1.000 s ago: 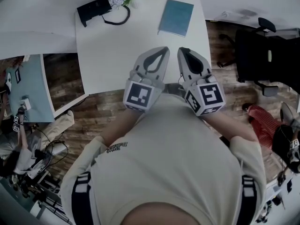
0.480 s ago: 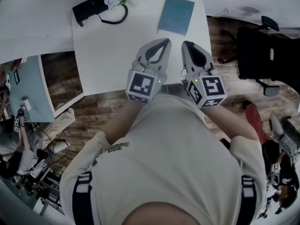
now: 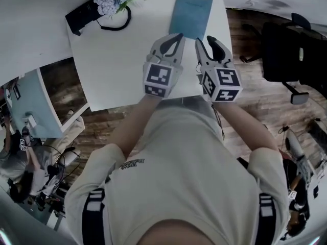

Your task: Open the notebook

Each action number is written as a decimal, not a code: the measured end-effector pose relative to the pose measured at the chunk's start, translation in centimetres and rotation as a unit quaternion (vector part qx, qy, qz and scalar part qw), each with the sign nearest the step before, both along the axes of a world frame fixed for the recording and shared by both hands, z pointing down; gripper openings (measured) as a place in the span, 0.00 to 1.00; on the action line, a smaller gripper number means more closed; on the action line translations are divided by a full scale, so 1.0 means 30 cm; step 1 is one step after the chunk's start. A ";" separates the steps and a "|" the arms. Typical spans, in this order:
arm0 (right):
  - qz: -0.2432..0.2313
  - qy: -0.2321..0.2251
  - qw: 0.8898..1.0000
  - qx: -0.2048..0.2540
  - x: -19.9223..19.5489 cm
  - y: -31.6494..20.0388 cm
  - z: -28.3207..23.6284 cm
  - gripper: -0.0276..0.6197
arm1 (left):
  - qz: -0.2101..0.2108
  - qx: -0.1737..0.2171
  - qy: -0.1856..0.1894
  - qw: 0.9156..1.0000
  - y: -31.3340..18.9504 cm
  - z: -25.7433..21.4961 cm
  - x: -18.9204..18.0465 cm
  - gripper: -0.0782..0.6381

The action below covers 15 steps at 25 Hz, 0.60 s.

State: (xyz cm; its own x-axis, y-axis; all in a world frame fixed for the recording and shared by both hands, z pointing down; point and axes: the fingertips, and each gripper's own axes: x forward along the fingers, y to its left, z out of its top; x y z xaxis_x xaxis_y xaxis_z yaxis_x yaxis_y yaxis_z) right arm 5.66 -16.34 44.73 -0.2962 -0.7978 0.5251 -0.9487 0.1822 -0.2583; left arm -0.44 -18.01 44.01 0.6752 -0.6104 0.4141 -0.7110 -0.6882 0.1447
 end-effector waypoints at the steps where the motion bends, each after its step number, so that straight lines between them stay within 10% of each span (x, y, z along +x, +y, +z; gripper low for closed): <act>1: 0.004 0.002 1.000 -0.010 0.011 -0.011 0.038 0.27 | 0.001 -0.009 -0.005 1.000 -0.020 0.035 0.004 0.13; 15: 0.063 -0.005 0.990 -0.129 0.104 -0.041 0.466 0.27 | 0.051 -0.132 -0.085 0.986 -0.076 0.470 0.052 0.13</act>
